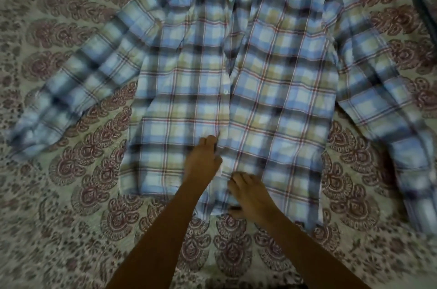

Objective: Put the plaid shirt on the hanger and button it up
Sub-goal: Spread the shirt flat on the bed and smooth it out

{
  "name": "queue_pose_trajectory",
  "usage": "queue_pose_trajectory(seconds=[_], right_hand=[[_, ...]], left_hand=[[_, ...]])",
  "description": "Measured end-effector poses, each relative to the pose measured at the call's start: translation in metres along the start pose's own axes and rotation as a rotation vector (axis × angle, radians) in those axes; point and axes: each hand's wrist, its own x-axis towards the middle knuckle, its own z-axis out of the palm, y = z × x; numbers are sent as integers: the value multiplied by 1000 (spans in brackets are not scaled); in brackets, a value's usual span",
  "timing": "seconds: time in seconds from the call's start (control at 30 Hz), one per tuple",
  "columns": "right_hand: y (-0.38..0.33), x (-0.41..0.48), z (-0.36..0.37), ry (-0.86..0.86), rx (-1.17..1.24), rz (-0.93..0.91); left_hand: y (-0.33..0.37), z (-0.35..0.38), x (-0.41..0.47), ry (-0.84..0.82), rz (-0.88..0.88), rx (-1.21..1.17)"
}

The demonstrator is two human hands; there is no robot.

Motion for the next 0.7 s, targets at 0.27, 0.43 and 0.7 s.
queue_pose_trajectory(seconds=[0.27, 0.43, 0.7], right_hand=[[-10, -23, -4, 69, 315, 31], [-15, -25, -4, -94, 363, 79], [25, -68, -22, 573, 180, 988]], left_hand=[[-31, 4, -24, 63, 288, -100], [-44, 6, -31, -108, 227, -165], [-1, -10, -24, -12, 138, 48]])
